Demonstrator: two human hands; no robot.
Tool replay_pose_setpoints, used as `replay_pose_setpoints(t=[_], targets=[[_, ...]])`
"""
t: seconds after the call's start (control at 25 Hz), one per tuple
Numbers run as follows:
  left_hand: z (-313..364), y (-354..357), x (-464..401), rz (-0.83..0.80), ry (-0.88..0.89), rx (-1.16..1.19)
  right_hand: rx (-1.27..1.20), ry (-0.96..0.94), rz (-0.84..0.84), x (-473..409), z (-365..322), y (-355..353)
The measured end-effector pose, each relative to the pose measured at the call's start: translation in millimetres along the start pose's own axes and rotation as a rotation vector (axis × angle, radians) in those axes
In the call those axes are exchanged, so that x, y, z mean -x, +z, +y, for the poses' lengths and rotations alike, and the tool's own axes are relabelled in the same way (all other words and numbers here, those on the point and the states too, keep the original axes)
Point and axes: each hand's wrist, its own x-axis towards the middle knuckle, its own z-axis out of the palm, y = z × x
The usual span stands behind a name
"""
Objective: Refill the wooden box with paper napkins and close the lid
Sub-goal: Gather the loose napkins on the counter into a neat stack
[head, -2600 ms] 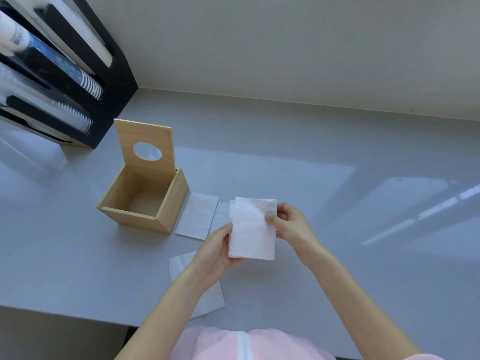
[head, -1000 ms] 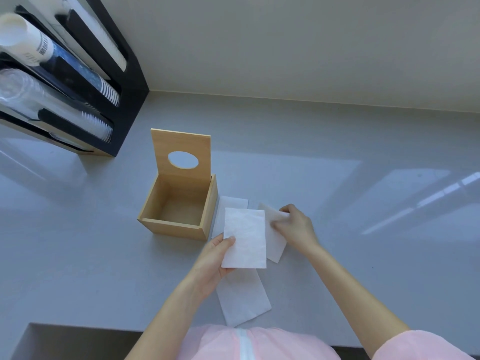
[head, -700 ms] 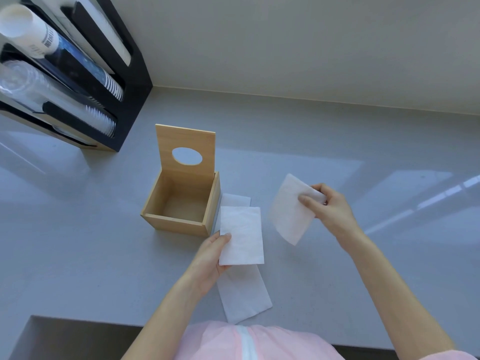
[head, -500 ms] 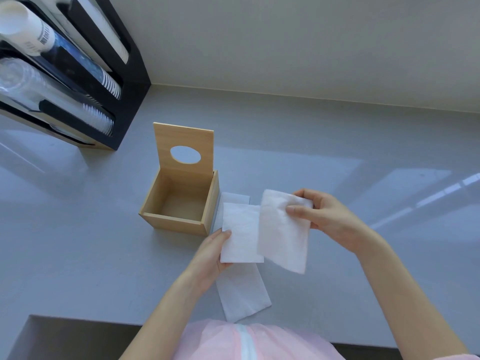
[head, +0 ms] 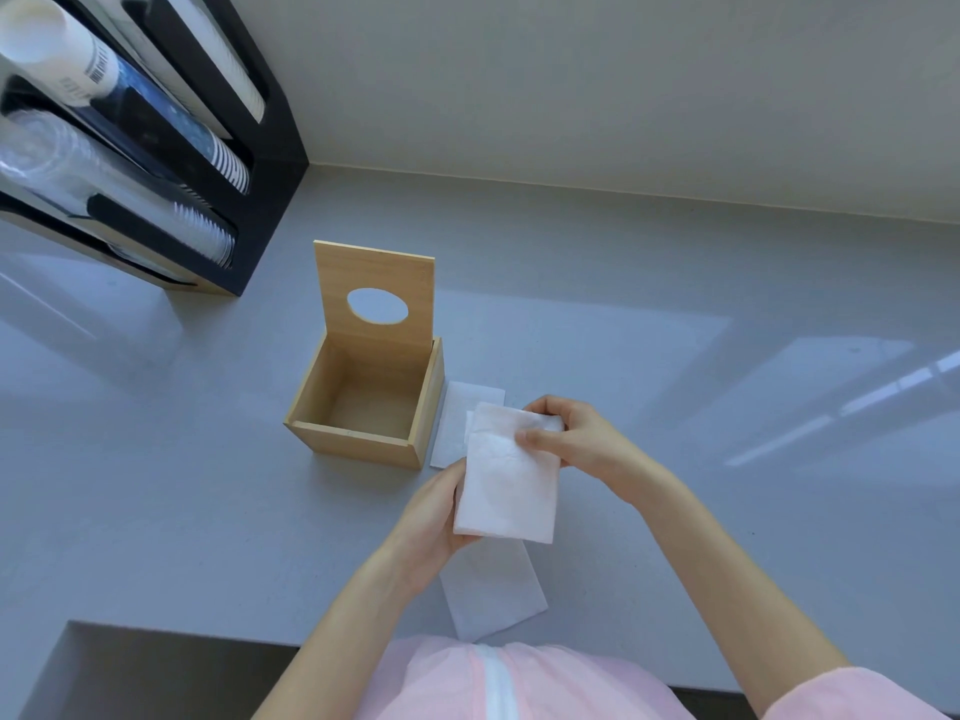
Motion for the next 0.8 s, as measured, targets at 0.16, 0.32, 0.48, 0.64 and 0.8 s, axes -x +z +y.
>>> replay_pose_setpoints(t=[0.16, 0.32, 0.48, 0.64, 0.8], targets=[[0, 1, -1, 0.032, -0.018, 0.044, 0.042, 0.009, 0.023, -6, 0, 1], [-2, -1, -3, 0.034, -0.034, 0.069, 0.088, 0.006, 0.037, -9, 1, 4], [-3, -4, -3, 0.051, -0.010, 0.027, 0.098, -0.003, 0.018, -11, 2, 6], [-5, -7, -1, 0.093, -0.008, -0.008, 0.087, 0.014, 0.022, -18, 2, 6], [-7, -15, 3, 0.136, -0.027, 0.003, 0.152, 0.009, 0.247, -40, 0, 9]])
